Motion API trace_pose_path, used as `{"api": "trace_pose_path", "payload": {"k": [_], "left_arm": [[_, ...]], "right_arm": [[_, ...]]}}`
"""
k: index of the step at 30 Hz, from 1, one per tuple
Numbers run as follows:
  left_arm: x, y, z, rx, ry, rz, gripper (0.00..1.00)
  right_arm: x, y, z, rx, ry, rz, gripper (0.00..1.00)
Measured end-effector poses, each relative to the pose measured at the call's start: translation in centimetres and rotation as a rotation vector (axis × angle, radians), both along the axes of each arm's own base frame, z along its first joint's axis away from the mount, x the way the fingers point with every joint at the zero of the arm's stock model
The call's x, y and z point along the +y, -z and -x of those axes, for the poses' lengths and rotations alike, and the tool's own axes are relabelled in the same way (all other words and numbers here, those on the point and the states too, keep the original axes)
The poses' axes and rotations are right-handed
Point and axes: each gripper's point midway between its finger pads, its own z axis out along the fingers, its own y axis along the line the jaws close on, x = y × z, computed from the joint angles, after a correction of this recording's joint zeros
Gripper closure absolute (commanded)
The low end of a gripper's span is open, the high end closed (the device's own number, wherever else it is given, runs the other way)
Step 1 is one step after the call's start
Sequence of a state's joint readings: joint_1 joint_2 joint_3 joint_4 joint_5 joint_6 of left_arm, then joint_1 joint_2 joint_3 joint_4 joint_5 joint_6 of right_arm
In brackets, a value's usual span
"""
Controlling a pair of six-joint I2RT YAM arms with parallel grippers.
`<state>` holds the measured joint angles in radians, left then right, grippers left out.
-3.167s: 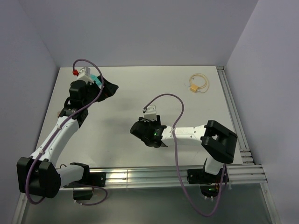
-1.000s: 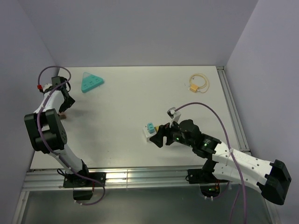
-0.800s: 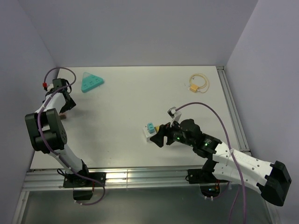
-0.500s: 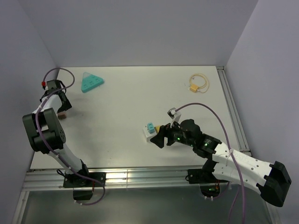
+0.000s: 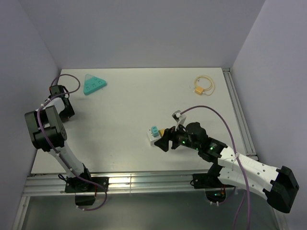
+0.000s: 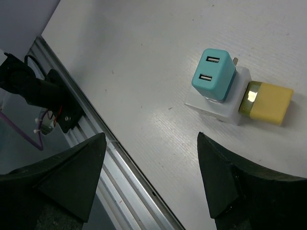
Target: Insert the plug
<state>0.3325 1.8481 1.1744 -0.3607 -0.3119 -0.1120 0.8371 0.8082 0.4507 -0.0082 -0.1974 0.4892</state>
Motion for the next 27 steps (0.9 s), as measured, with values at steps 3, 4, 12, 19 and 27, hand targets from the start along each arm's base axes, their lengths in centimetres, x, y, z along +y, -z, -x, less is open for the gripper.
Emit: {"api": "trace_pose_path", "payload": {"k": [3, 4, 12, 19, 27], "left_arm": [[0.0, 0.3, 0.0, 0.003, 0.002, 0.000, 0.47], [0.0, 0.3, -0.1, 0.004, 0.002, 0.000, 0.49], [0.2, 0.4, -0.4, -0.004, 0.004, -0.003, 0.77], [-0.7, 0.1, -1.1, -0.050, -0.005, 0.058, 1.00], [-5.3, -5.6, -2.7, -0.260, 0.050, 0.240, 1.00]], "right_arm": [[0.0, 0.0, 0.0, 0.000, -0.002, -0.001, 0.18], [0.0, 0.0, 0.0, 0.000, -0.003, -0.001, 0.18], [-0.1, 0.0, -0.1, 0.000, 0.001, -0.001, 0.18], [-0.6, 0.1, -0.8, 0.000, 0.038, 0.007, 0.17], [-2.0, 1.1, -1.8, 0.038, 0.114, 0.088, 0.16]]}}
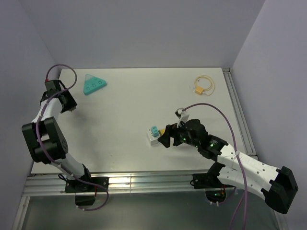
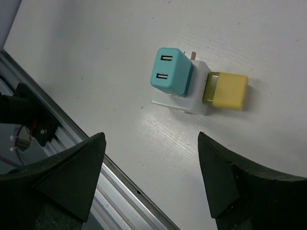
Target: Insert the plug
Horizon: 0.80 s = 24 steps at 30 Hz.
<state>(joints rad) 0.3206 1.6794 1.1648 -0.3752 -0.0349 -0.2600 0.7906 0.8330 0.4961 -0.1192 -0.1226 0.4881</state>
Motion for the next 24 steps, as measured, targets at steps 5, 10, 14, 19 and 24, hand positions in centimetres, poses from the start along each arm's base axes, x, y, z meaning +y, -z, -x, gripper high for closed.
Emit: {"api": "trace_pose_path", "payload": {"k": [5, 10, 14, 19, 24], "left_arm": [[-7.0, -7.7, -1.8, -0.237, 0.175, 0.066, 1.00], [-18.6, -14.8, -0.5, -0.454, 0.497, 0.154, 1.00], [-26.3, -19.4, 2.9, -0.583, 0.761, 0.234, 1.00], [-32.2, -22.7, 7.4, -0.687, 1.057, 0.279, 1.00], [-37.0, -22.9, 13.5, -0.739, 1.350, 0.297, 1.00]], "right_arm": [[-0.9, -1.5, -0.7, -0.008, 0.060, 0.022, 0.13], [-2.0, -3.5, -0.5, -0.017, 0.119, -0.033, 0.02], [-2.7, -4.5, -0.1, 0.001, 0.154, -0.057, 0.00], [-3.4, -5.6, 0.3, 0.038, 0.179, -0.058, 0.00], [-3.2, -7.5, 0.8, 0.080, 0.164, -0.123, 0.01]]}}
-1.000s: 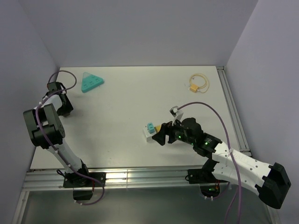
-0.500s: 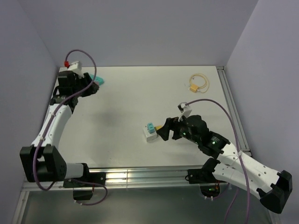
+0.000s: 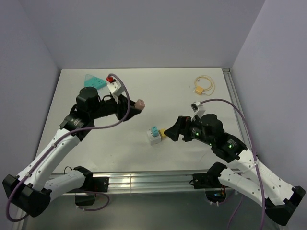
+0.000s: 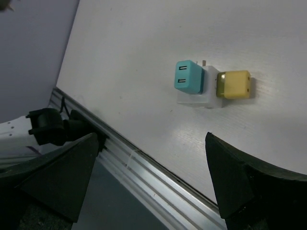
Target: Insert the plug
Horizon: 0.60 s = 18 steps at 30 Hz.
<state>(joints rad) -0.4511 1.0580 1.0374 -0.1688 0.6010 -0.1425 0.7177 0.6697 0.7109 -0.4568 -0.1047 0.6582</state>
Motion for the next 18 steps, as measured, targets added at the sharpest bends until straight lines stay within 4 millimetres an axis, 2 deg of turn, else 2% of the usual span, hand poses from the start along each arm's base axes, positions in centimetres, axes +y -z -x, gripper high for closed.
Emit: {"api": "trace_pose_path", "payload": {"k": [4, 10, 14, 18], "left_arm": [[-1.9, -0.1, 4.7, -0.070, 0.164, -0.009, 1.00], [-3.4, -1.1, 9.0, -0.177, 0.297, -0.009, 1.00], [-5.0, 0.7, 10.5, -0.164, 0.351, -0.077, 1.00], [-6.1, 2.7, 12.0, -0.134, 0.394, -0.137, 1.00]], "right_arm": [[0.6, -1.3, 0.7, 0.045, -0.057, -0.062, 0.04], [2.0, -4.9, 1.6, 0.116, -0.196, -0.184, 0.08], [2.7, -5.5, 2.2, 0.222, -0.288, -0.235, 0.17], [2.9, -6.0, 2.5, 0.318, -0.330, -0.220, 0.17]]}}
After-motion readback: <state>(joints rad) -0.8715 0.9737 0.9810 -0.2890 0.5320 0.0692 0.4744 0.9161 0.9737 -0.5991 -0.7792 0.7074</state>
